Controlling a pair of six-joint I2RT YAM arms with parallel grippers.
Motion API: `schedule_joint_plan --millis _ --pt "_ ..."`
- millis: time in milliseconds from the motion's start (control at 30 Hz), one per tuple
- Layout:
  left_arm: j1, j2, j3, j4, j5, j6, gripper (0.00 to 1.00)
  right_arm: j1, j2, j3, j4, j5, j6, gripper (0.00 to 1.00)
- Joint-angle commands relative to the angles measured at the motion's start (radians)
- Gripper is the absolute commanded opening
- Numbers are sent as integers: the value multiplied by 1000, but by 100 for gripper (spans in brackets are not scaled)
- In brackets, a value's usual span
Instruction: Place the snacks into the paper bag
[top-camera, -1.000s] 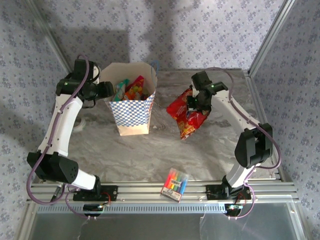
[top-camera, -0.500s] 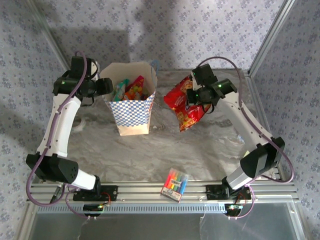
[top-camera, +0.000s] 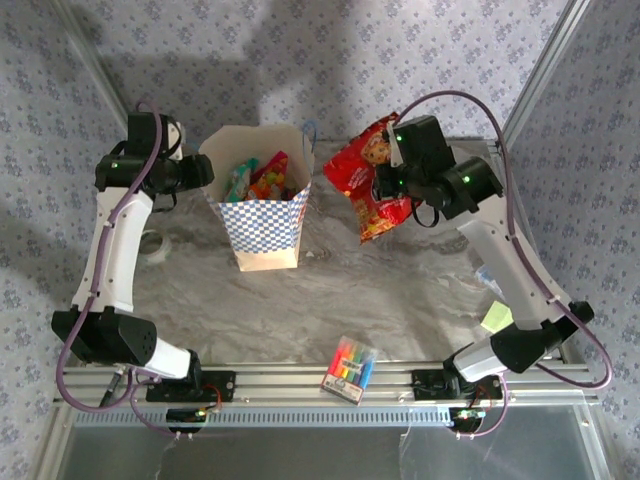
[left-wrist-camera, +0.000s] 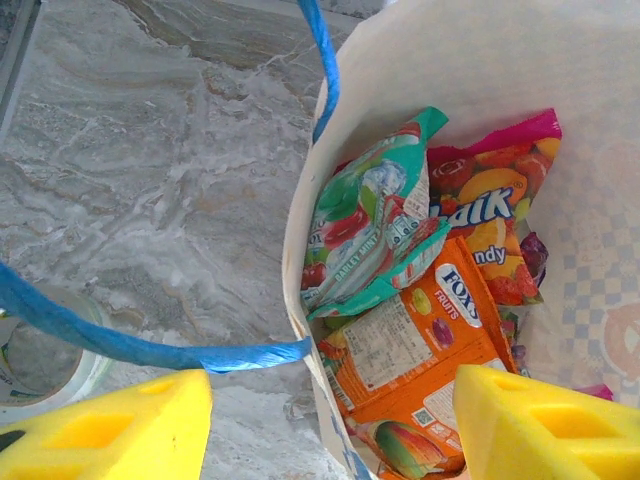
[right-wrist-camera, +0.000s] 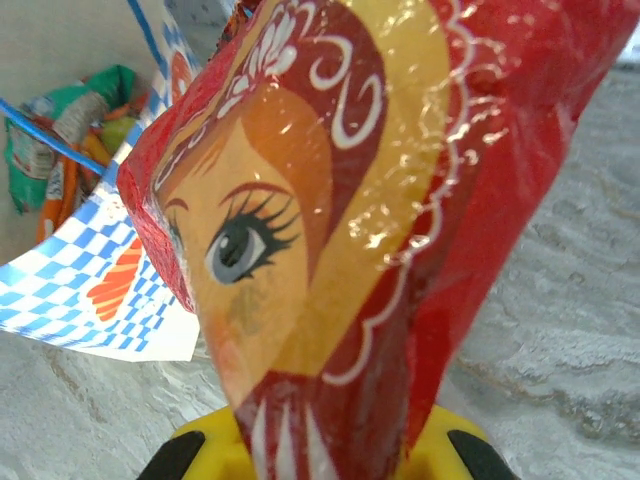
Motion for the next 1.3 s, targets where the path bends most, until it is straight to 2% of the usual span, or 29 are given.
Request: schedule_joint_plan --millis 0,233,400,600,767,967,1267 --pt "16 -33 11 -6 14 17 65 35 -69 87 66 91 -38 0" --pt "27 -57 12 7 66 23 65 96 -93 156 68 167 -80 0" --pt "29 -80 5 10 20 22 66 153 -90 182 130 111 -103 0" --pt "44 -68 -12 13 21 17 66 226 -53 266 161 128 -149 0" --pt "73 -60 -32 47 38 10 66 262 1 353 179 74 -184 0" --pt "87 -45 -37 104 55 17 66 306 58 373 287 55 -201 0" --pt "89 15 -9 130 101 8 66 331 212 503 350 24 -177 0"
